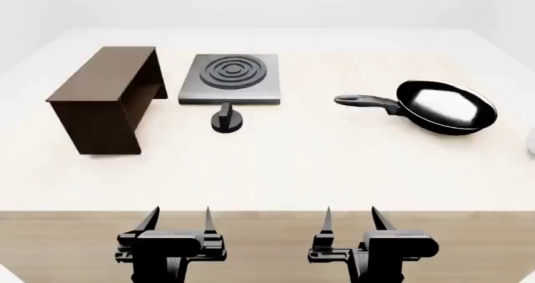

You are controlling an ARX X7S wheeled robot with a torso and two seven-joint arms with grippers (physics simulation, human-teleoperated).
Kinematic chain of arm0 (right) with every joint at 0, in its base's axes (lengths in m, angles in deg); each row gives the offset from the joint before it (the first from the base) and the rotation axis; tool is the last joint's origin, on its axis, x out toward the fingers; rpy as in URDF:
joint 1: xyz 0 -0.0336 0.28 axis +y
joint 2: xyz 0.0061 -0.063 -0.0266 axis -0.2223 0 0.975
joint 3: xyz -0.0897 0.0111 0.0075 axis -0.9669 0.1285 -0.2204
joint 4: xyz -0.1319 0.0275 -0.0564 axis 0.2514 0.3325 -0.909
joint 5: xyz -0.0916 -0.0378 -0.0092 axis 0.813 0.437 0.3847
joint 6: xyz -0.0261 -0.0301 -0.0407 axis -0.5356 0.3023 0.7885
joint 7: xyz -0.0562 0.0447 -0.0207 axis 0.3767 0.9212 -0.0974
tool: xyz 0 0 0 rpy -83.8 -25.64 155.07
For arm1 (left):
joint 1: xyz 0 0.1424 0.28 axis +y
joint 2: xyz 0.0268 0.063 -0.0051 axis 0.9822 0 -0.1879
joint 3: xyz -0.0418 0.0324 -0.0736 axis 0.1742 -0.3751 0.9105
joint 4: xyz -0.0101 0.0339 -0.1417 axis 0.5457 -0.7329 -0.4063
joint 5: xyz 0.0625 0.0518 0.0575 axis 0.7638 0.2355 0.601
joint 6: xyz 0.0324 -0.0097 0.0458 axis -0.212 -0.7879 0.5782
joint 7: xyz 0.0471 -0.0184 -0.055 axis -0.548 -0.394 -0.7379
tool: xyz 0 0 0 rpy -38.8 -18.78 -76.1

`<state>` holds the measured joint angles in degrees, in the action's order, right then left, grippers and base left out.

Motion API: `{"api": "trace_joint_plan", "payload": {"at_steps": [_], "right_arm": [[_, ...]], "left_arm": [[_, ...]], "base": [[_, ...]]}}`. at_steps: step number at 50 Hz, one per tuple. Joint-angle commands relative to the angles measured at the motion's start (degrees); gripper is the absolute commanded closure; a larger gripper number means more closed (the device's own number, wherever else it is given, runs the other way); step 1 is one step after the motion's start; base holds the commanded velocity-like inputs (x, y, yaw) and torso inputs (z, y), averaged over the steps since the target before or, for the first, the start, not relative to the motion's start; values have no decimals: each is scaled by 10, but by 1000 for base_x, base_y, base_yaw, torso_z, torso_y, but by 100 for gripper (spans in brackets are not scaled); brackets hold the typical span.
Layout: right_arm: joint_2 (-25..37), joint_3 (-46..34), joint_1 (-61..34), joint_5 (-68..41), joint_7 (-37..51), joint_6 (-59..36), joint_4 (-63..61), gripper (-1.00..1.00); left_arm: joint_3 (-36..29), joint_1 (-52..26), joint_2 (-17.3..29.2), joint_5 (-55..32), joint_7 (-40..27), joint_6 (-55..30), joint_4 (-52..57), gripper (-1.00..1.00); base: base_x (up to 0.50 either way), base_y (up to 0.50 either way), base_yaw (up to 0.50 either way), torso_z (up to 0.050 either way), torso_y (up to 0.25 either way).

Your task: Put the frying pan on top of the cabinet.

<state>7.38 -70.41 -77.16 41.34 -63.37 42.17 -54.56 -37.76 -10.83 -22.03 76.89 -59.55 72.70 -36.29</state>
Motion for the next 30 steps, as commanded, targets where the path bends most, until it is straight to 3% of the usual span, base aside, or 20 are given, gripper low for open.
{"api": "trace_joint_plan", "payload": {"at_steps": [1, 7, 30], "right_arm": [[9, -10, -4, -9, 12, -3, 2, -100], [20, -24, 3, -28, 20, -6, -8, -100], [41, -47, -3, -56, 49, -16, -4, -100]], "left_arm": [[-11, 3, 10, -10, -8, 4, 2, -100], [-27, 8, 22, -15, -22, 15, 5, -100], [-56, 8, 44, -31, -45, 25, 1, -100]], "base": [[0, 0, 0, 0, 0], [0, 0, 0, 0, 0], [0, -500, 0, 0, 0]]}}
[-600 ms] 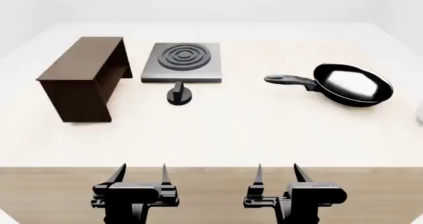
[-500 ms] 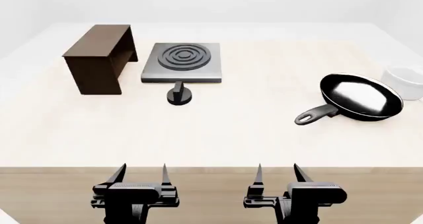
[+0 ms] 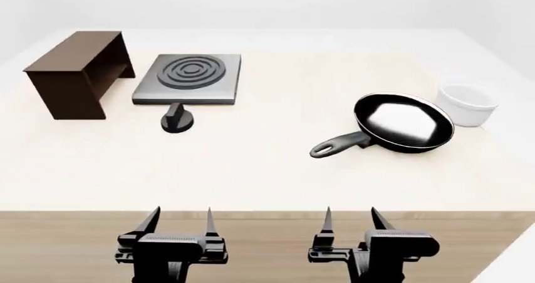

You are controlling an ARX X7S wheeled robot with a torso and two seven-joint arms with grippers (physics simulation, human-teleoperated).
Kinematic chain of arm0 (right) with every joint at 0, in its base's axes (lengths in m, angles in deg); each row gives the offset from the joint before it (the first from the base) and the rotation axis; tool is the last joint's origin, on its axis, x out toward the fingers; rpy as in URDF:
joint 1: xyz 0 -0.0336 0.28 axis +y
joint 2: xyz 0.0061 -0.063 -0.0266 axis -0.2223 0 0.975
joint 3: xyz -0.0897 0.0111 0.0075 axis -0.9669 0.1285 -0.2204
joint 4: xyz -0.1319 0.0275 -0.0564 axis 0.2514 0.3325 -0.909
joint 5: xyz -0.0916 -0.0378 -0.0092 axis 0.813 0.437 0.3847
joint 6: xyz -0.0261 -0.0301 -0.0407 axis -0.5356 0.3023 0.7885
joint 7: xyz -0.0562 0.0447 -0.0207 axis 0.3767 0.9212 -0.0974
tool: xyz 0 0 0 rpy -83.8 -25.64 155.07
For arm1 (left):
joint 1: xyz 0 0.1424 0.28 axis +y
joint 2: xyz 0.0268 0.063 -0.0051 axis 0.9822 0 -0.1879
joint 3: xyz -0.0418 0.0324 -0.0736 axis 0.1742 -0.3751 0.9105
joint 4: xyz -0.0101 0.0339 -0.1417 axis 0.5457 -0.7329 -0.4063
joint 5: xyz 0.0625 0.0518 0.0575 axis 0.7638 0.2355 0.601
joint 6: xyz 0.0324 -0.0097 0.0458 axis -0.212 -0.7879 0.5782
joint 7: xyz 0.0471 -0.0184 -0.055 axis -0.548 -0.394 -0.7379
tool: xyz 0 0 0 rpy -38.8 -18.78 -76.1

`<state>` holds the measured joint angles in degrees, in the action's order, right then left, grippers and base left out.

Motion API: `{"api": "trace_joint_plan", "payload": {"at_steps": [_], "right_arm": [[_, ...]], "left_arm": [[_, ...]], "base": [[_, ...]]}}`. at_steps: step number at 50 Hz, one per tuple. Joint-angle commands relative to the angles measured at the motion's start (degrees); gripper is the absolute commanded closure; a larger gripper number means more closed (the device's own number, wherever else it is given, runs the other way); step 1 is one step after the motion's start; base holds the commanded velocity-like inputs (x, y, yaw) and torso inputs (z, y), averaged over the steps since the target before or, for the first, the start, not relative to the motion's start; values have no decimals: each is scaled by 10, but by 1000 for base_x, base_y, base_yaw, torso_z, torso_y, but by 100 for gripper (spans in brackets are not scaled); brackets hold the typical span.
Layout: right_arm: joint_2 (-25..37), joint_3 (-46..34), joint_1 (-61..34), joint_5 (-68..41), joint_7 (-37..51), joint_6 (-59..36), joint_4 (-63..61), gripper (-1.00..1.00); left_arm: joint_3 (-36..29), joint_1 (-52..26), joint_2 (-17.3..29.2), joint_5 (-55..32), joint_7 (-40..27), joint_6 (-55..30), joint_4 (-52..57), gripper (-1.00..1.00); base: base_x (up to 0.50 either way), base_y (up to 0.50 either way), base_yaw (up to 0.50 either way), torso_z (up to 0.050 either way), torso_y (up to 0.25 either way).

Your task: Put the frying pan on top of the cabinet.

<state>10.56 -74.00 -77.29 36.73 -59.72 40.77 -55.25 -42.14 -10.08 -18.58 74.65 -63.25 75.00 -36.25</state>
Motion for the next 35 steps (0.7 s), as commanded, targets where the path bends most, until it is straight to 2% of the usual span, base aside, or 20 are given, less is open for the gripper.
{"api": "trace_joint_plan", "payload": {"at_steps": [1, 9, 12, 13, 14, 15, 16, 35], "right_arm": [[10, -12, -2, -12, 12, -2, 2, -100], [14, -16, -4, -3, 32, 9, 5, -100], [12, 1, -8, -27, 47, -51, -30, -100], [66, 38, -20, -7, 85, -137, -116, -100], [-17, 87, -23, 79, -1, -223, -202, -100], [-16, 85, -25, 84, -16, -309, -288, -100], [-13, 79, -23, 90, -9, -316, -355, -100], [8, 73, -25, 57, 16, -322, -355, -100]], "left_arm": [[-14, 0, 11, -6, -11, 4, -2, -100], [-20, 1, 16, -16, -12, 4, 2, -100], [-23, 1, 19, -13, -17, -3, 1, -100], [-8, -54, 34, 38, -43, -89, 87, -100], [-8, -54, 33, 37, -44, -175, 173, -100], [-8, -53, 34, 35, -43, -261, 259, -100], [-11, -50, 36, 38, -45, -276, 268, -100], [-13, -59, 43, 23, -55, -286, 266, -100]], "base": [[0, -500, 0, 0, 0], [0, -500, 0, 0, 0], [0, -167, 0, 0, 0], [500, 0, 0, 0, 0], [500, 0, 0, 0, 0], [500, 0, 0, 0, 0], [500, 0, 0, 0, 0], [500, 0, 0, 0, 0]]}}
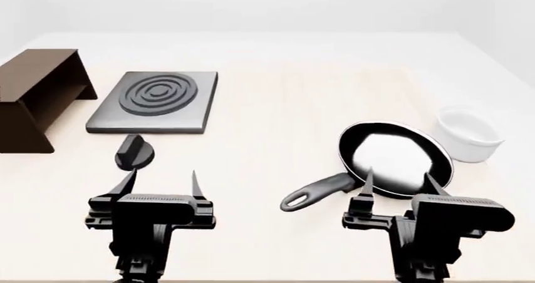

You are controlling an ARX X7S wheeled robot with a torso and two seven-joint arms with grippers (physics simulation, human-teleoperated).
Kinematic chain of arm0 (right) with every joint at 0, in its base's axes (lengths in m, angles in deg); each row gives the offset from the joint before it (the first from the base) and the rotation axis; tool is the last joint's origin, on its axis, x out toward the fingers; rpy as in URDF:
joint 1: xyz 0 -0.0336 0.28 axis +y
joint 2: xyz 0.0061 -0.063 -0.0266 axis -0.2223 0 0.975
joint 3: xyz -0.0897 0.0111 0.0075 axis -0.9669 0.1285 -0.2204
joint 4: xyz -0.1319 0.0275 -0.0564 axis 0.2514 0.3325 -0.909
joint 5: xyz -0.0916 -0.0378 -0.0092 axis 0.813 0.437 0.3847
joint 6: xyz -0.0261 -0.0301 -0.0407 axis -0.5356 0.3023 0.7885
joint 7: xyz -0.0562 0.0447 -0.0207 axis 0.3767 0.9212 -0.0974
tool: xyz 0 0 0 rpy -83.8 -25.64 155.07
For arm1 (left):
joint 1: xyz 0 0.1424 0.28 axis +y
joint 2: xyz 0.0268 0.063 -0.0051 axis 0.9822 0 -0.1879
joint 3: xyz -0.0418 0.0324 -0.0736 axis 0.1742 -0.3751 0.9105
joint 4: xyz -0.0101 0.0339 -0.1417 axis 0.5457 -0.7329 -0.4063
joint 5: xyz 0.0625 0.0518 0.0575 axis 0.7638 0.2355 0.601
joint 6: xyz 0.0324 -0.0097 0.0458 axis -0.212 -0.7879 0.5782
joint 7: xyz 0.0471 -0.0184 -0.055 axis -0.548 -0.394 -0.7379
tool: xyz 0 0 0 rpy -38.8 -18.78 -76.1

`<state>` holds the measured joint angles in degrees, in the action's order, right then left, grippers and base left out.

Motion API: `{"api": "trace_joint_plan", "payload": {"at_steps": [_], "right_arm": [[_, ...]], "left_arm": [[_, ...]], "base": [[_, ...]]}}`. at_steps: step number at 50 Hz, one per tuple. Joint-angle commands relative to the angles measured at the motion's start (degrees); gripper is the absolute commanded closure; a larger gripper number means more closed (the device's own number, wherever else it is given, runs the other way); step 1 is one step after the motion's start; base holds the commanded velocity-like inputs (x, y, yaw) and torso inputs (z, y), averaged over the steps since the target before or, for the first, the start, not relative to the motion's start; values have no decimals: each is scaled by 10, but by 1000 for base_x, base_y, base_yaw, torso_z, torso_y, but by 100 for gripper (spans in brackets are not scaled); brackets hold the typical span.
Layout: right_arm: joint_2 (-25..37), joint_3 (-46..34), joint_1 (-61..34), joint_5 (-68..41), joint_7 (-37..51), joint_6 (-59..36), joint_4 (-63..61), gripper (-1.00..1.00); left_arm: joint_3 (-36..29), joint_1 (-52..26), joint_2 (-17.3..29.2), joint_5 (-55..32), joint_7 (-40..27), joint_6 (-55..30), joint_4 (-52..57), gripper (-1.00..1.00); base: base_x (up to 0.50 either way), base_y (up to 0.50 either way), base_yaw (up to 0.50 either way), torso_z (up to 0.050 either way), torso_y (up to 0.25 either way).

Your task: Put the frying pan on top of the cabinet.

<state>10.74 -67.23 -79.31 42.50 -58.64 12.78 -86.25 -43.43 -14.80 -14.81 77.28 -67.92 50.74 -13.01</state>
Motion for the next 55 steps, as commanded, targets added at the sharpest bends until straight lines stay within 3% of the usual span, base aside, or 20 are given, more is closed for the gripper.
{"api": "trace_joint_plan", "payload": {"at_steps": [1, 37, 41, 44, 46, 48, 49, 51, 55], "right_arm": [[7, 4, -6, -1, 7, -43, -45, -100], [29, -5, -15, -40, 32, -52, -47, -100], [35, -4, -20, -42, 35, -59, -55, -100], [39, -4, -24, -41, 38, -68, -59, -100], [44, -6, -28, -38, 40, -83, -69, -100], [47, -6, -30, -38, 41, -90, -75, -100], [48, -4, -32, -40, 41, -92, -79, -100], [50, -6, -32, -38, 43, -94, -82, -100], [52, -6, -31, -39, 45, -92, -81, -100]], "left_arm": [[0, -12, 6, -3, -9, -42, 32, -100], [-5, -17, 21, -24, -20, -49, 32, -100], [-10, -29, 36, -69, 22, -129, 81, -100], [-45, -49, 52, -28, 8, -162, 102, -100], [-75, -79, 84, -37, 51, -216, 147, -100], [-69, -111, 93, -92, 103, -316, 190, -100], [-86, -159, 124, -160, 178, -402, 234, -100], [-74, -211, 137, -241, 256, -544, 280, -100], [-39, -281, 132, -354, 336, -679, 312, -100]], "base": [[500, 0, 0, 0, 0], [462, 0, 0, 0, 0], [0, 0, 0, 0, 0], [0, 0, 0, 0, 0], [0, 0, 0, 0, 0], [0, 0, 0, 0, 0], [0, 0, 0, 0, 0], [0, 0, 0, 0, 0], [0, 0, 0, 0, 0]]}}
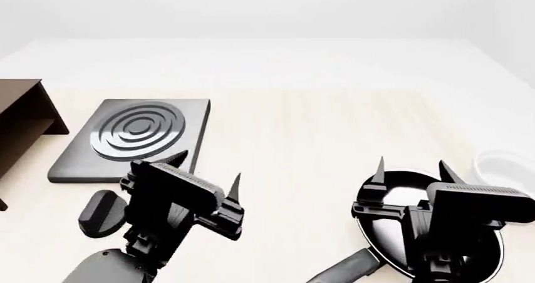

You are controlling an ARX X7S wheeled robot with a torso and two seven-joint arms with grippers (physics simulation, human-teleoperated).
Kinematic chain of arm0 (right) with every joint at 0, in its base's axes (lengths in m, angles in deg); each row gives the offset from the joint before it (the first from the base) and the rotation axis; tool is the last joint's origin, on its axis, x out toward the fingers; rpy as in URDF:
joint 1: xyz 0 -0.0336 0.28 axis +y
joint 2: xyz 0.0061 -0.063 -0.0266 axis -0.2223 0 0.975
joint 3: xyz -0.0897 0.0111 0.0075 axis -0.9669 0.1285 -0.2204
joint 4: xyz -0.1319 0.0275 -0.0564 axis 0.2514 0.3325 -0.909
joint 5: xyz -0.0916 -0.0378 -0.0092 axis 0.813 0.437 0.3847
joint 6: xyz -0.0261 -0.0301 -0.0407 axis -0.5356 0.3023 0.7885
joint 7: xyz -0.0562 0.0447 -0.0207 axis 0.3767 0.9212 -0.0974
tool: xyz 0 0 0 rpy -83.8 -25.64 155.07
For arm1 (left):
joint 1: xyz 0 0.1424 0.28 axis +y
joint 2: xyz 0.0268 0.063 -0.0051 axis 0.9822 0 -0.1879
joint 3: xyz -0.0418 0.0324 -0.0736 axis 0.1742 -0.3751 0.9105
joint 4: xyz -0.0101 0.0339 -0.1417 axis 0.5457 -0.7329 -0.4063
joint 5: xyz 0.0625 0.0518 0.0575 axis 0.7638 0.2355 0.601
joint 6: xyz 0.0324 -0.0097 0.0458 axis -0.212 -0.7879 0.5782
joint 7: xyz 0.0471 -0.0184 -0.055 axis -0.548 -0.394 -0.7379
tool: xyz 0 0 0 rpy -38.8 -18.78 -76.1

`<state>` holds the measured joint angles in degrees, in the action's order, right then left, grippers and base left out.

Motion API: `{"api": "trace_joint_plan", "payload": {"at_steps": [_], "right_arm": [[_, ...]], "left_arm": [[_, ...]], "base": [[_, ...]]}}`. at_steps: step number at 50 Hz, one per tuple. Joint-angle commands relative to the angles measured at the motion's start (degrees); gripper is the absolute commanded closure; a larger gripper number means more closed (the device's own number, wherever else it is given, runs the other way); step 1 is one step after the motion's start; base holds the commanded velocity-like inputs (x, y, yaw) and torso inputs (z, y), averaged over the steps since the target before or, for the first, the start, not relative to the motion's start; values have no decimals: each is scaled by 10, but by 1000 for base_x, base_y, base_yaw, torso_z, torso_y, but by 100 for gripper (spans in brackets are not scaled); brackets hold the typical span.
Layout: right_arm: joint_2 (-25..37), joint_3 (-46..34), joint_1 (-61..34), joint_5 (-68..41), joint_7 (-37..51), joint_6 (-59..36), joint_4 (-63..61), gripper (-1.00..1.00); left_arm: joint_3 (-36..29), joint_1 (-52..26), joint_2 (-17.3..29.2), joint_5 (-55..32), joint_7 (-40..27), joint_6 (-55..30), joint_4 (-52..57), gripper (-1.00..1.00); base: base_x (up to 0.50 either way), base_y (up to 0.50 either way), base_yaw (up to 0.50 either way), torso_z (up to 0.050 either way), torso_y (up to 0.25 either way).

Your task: Put the frying pan on top of the cabinet.

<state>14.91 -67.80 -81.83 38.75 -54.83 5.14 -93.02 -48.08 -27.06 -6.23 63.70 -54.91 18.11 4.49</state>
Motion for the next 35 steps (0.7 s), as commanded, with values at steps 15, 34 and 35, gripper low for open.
{"api": "trace_joint_plan", "payload": {"at_steps": [15, 34, 35], "right_arm": [[16, -4, -10, -7, 13, -18, -6, -100], [20, -10, -9, -13, 19, -3, 8, -100], [21, -10, -8, -14, 19, -3, 10, -100]], "left_arm": [[-34, -321, 67, -785, -193, -334, -59, -100], [-180, -357, 50, -921, -391, -279, -134, -100], [-186, -356, 49, -921, -396, -278, -135, -100]], "base": [[0, 0, 0, 0, 0], [0, 0, 0, 0, 0], [0, 0, 0, 0, 0]]}}
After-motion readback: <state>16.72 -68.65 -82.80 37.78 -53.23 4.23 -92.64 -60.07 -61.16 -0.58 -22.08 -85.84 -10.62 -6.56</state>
